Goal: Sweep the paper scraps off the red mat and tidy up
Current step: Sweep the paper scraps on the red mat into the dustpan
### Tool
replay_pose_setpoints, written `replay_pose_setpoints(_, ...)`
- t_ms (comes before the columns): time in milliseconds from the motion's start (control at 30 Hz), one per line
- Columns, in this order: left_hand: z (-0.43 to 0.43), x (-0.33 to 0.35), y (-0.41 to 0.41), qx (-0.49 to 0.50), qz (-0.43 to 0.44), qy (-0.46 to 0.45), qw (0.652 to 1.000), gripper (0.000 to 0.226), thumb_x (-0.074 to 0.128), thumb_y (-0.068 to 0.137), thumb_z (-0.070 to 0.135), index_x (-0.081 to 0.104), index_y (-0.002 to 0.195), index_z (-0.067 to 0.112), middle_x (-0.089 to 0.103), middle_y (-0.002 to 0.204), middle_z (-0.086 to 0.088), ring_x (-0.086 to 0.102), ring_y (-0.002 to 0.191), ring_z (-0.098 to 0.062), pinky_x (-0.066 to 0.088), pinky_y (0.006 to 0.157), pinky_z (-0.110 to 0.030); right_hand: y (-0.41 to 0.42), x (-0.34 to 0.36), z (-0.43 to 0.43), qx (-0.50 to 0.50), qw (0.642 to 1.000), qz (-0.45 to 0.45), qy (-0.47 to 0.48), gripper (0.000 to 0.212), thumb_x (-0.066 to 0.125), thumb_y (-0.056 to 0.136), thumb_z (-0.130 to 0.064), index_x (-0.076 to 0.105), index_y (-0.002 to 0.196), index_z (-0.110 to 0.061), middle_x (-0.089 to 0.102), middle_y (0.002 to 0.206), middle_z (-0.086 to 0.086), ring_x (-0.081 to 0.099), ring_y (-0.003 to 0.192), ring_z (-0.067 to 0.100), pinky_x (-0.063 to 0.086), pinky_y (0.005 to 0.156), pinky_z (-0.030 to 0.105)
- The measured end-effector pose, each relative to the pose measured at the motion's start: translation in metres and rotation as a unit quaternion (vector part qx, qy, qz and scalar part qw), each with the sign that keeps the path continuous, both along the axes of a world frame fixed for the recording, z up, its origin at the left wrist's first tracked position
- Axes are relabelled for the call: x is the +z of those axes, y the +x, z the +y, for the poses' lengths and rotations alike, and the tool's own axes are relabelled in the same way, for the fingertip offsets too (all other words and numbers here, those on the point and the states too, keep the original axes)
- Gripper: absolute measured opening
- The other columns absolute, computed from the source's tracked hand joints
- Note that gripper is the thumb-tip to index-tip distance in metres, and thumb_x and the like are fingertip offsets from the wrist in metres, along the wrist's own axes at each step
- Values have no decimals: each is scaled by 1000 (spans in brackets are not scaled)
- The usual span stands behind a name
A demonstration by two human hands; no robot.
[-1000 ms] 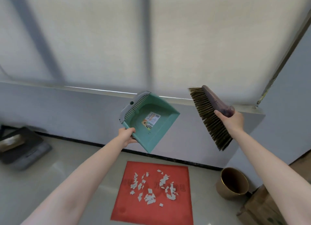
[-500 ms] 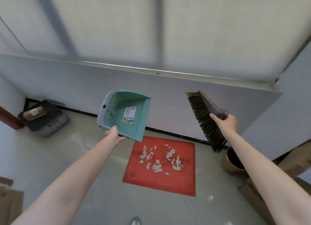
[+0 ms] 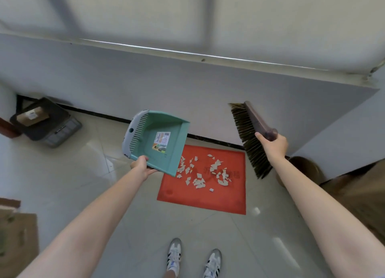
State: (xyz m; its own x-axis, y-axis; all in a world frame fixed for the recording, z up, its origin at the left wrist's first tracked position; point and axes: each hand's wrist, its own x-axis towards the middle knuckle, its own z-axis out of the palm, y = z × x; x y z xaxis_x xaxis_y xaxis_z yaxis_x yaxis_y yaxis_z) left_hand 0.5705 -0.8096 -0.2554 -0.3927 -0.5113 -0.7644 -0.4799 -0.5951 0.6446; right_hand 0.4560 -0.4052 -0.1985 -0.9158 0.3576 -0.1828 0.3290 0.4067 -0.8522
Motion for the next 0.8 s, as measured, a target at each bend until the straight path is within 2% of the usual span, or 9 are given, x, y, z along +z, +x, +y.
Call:
replay_pose_setpoints(67, -20, -22, -5, -24, -4, 10, 1000, 45, 43, 86, -1, 43, 130, 4, 60, 125, -23, 64, 96, -43, 57, 59, -55, 2, -12, -23, -4, 1000, -11, -7, 49, 78, 77, -41, 65, 107, -5, 64, 94, 5, 61, 90, 24, 48, 75, 33)
replay_pose_setpoints(133, -35, -33, -8, -40, -5, 15, 999, 43, 44, 83, -3, 44, 125, 3, 60, 123, -24, 64, 96, -43, 57, 57, -55, 6, -25, -45, -10, 999, -25, -17, 47, 78, 78, -39, 65, 107, -5, 63, 94, 5, 62, 91, 23, 45, 74, 30)
replay_pose_setpoints(267, -49, -42, -6, -53, -11, 10, 998, 31, 45, 83, -7, 46, 113, 2, 60, 117, -24, 62, 94, -43, 54, 69, -59, 16, -60, -80, -7, 999, -52, -12, 45, 77, 78, -37, 66, 110, -7, 64, 96, 3, 59, 89, 18, 50, 80, 32)
replay_pose_setpoints(400, -61, -71, -4, -54, -22, -4, 998, 26, 44, 86, -10, 46, 110, 0, 58, 111, -21, 60, 95, -43, 52, 80, -61, 23, -102, -100, -10, 996, -83, -28, 54, 77, 77, -38, 64, 120, -8, 67, 102, 3, 61, 89, 17, 47, 77, 27)
replay_pose_setpoints(533, -76, -127, -3, -58, -41, 23, 997, 43, 46, 81, -7, 49, 124, -2, 60, 122, -25, 64, 94, -43, 57, 60, -54, 23, -153, -101, -20, 993, -114, -9, 47, 77, 76, -40, 69, 109, -8, 71, 97, 4, 66, 89, 20, 53, 78, 31)
replay_pose_setpoints(600, -79, -158, -1, -53, -45, 33, 997, 45, 47, 81, -6, 49, 125, -2, 61, 123, -25, 64, 96, -43, 58, 58, -53, 21, -182, -97, -31, 992, -125, 15, 42, 76, 76, -43, 71, 99, -8, 71, 90, 4, 67, 84, 22, 53, 74, 33)
replay_pose_setpoints(667, -75, -184, 0, -38, -42, 38, 998, 39, 48, 82, -6, 50, 121, -1, 61, 122, -24, 64, 95, -42, 58, 62, -53, 18, -217, -93, -43, 990, -131, 38, 45, 75, 75, -47, 71, 96, -8, 72, 90, 6, 66, 84, 25, 52, 71, 32)
replay_pose_setpoints(800, -76, -267, -3, -16, -41, 24, 999, 39, 49, 83, -6, 49, 121, 0, 61, 121, -22, 65, 95, -41, 55, 79, -57, 15, -304, -83, -66, 985, -154, 51, 47, 73, 79, -47, 69, 101, -6, 70, 94, 8, 65, 87, 28, 50, 72, 32)
